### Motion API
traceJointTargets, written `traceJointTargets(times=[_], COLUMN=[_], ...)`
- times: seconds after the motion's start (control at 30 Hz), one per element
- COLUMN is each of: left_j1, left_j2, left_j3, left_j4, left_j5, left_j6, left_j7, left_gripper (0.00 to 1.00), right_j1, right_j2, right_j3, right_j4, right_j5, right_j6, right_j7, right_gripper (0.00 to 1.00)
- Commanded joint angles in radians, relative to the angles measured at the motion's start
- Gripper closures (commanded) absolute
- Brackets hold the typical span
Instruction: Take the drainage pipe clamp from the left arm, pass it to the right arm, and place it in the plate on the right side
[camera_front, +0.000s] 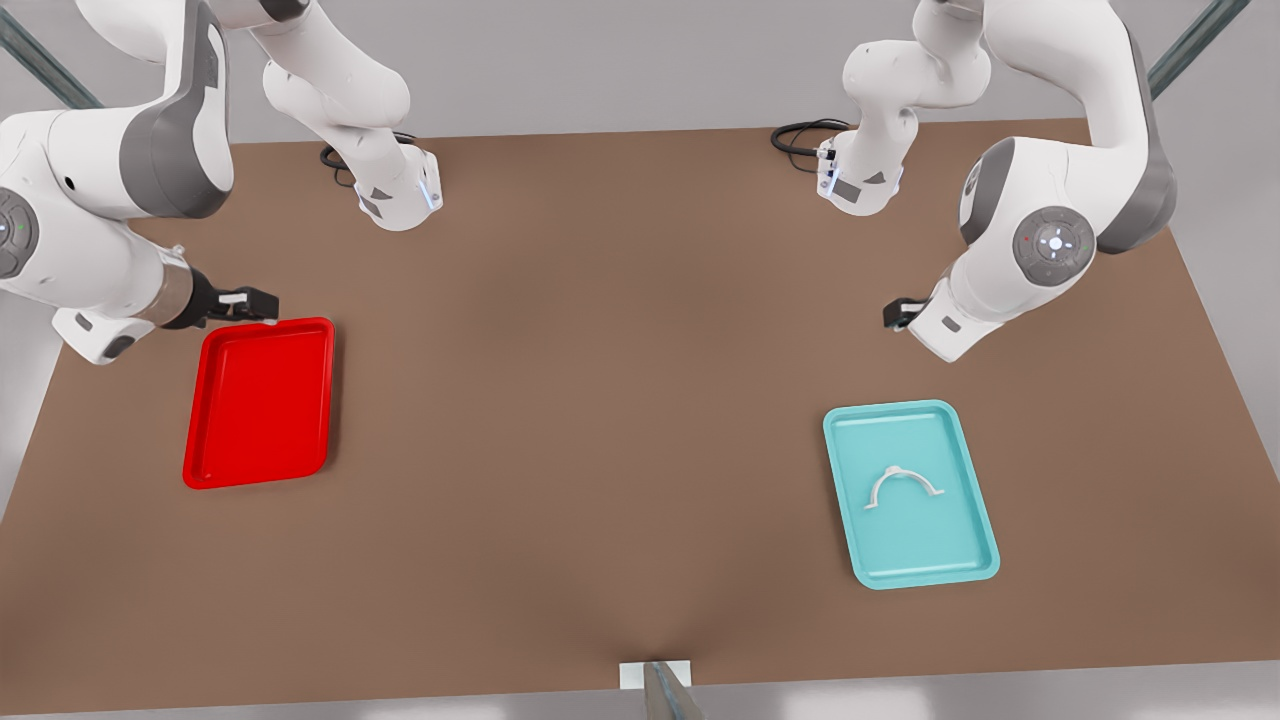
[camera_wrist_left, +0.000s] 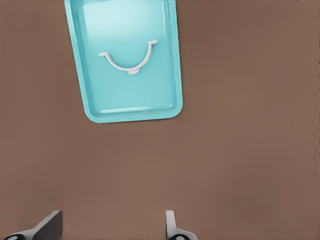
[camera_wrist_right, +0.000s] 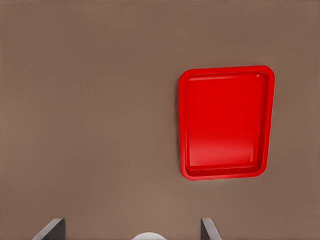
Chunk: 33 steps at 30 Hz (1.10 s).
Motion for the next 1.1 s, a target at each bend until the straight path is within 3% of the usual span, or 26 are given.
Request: traceJointTargets(times=[0.0, 0.1, 0.23, 0.33, 0.47, 1.07], left_j1=[0.0, 0.004, 0.019, 0.048, 0.057, 0.077], left_j2=[0.002, 0.06, 0.352, 0.476, 0.536, 0.63], left_j3=[0.0, 0.029, 0.198, 0.207, 0.207, 0.202], left_j4=[0.0, -0.001, 0.043, 0.043, 0.027, -0.055], left_j5=[-0.003, -0.003, -0.005, -0.037, -0.062, -0.117], left_j6=[0.025, 0.057, 0.396, 0.594, 0.785, 0.838], left_j7=[0.014, 0.012, 0.001, -0.31, -0.785, -0.821], left_gripper=[0.0, 0.0, 0.0, 0.0, 0.0, 0.0], right_j1=[0.0, 0.0, 0.0, 0.001, 0.003, 0.005], right_j2=[-0.002, 0.007, 0.016, 0.019, 0.024, 0.008], right_j3=[0.0, 0.001, 0.001, 0.001, 0.001, 0.001], right_j4=[-0.001, -0.001, -0.001, -0.001, -0.002, -0.044], right_j5=[0.001, 0.003, 0.001, 0.0, 0.0, -0.017], right_j6=[0.042, 0.065, 0.098, 0.121, 0.131, 0.148], right_j7=[-0.001, -0.001, -0.001, -0.001, -0.001, -0.007], right_gripper=[0.0, 0.0, 0.0, 0.0, 0.0, 0.0])
